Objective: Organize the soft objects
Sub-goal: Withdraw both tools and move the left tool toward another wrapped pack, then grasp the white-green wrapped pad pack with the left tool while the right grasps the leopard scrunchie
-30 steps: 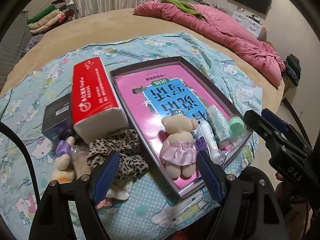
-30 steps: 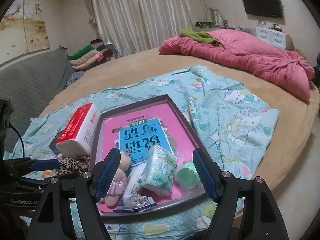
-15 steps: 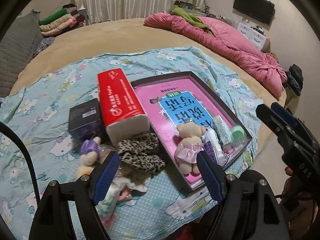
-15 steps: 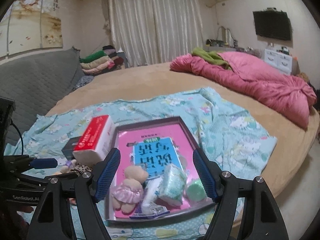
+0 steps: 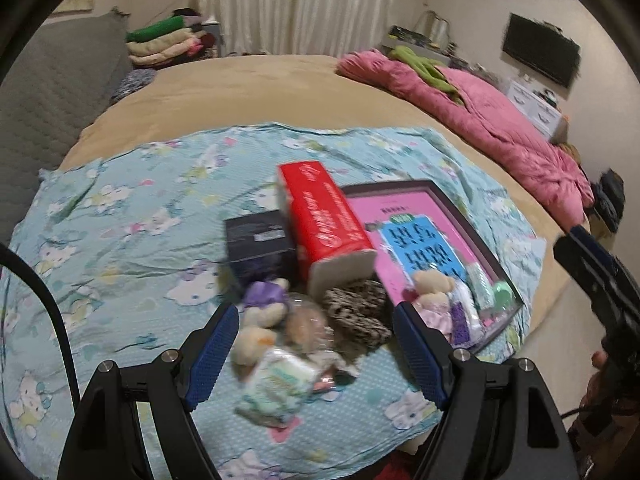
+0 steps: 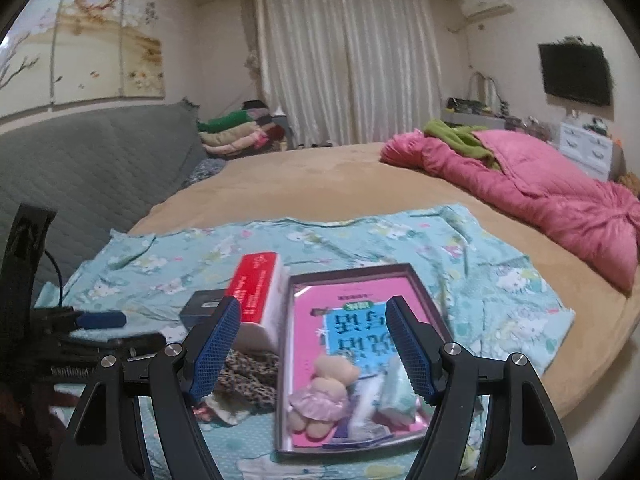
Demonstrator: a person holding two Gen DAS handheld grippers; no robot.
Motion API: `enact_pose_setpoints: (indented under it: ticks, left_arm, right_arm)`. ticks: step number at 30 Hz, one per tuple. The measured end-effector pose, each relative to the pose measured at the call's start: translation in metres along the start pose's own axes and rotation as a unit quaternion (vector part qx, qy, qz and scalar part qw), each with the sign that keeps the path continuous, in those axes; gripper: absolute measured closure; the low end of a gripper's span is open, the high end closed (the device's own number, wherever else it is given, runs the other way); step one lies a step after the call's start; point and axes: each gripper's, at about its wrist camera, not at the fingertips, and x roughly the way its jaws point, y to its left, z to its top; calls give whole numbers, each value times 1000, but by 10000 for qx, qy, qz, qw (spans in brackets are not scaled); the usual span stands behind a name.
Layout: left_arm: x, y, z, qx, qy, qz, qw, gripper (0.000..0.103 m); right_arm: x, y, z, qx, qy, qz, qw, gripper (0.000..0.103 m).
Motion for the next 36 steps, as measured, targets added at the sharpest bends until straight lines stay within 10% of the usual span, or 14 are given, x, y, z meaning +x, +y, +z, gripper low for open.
enact_pose_setpoints:
  ticks: [12, 36]
  left_arm:
    - [-4, 63, -14, -541, 76, 222, 9983, 24]
    - [74, 54, -78, -94, 1049, -444, 9935, 18]
  right_arm:
    - [22, 34, -10, -337, 315, 245, 9986, 27]
    - [110, 73, -75, -1476, 1529, 406, 9763, 27]
